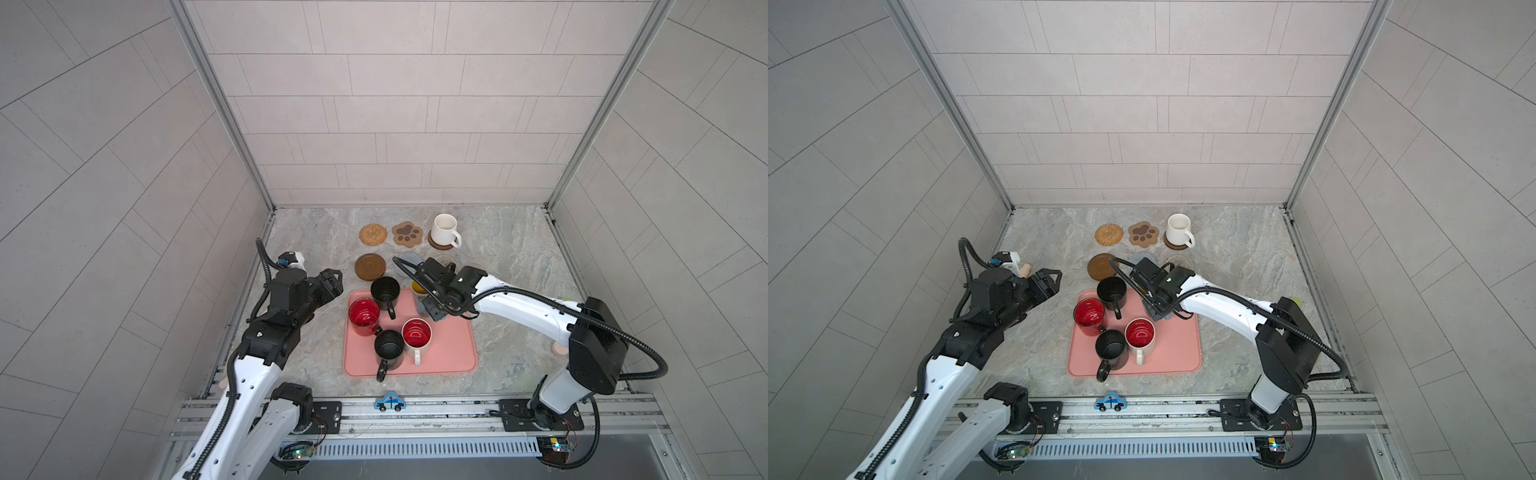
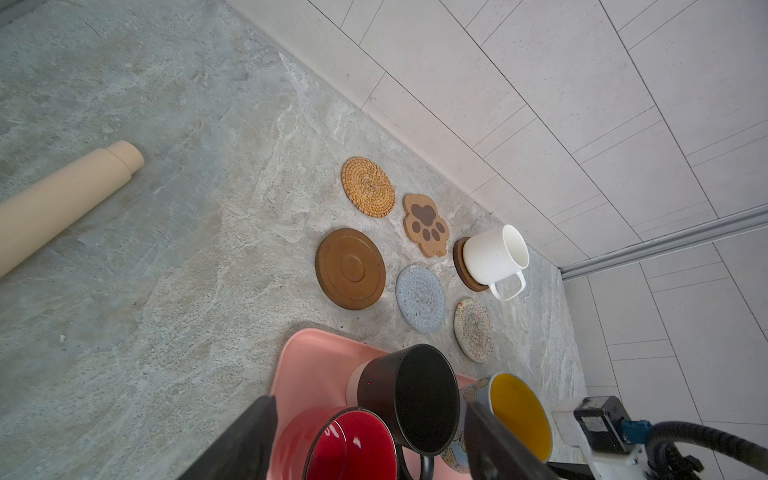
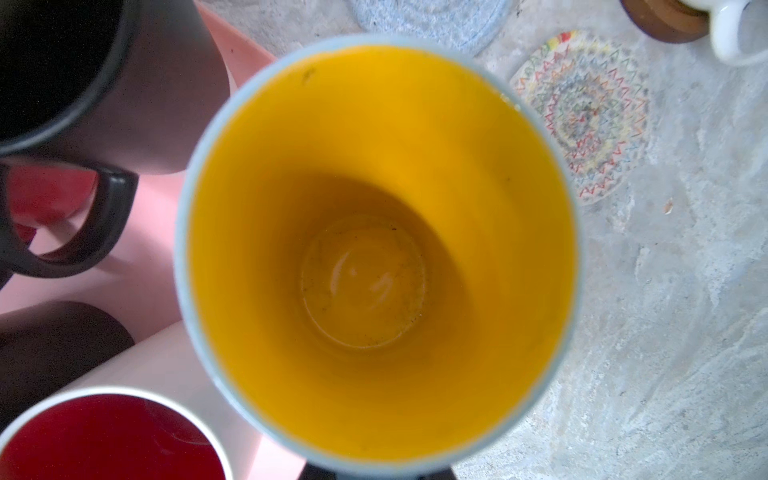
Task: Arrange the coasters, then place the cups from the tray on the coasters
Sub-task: 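Lift the yellow butterfly mug off the pink tray with the right gripper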
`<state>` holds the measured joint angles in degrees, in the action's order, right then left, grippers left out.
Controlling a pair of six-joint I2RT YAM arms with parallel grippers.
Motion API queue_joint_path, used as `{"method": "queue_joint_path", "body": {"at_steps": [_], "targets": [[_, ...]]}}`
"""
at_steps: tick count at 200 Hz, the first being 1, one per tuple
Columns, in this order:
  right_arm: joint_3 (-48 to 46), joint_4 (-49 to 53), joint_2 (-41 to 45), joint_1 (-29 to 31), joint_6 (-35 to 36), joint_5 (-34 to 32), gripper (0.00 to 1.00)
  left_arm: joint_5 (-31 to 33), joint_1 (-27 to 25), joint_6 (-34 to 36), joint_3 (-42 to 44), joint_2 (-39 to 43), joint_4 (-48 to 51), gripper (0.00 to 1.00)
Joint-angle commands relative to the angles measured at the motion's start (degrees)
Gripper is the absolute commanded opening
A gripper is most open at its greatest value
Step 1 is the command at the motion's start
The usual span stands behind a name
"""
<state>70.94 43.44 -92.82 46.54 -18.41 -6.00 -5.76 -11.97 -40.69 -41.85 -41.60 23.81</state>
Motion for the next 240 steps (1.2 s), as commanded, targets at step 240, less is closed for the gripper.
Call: {"method": "queue_joint_path", "body": {"at_steps": [240], "targets": [[-10.0,-4.5,6.7,-0.1,-4.5,-2.9,0.27,0.4,0.3,-0.5,0.3,2.2,0.7,0.78]]}}
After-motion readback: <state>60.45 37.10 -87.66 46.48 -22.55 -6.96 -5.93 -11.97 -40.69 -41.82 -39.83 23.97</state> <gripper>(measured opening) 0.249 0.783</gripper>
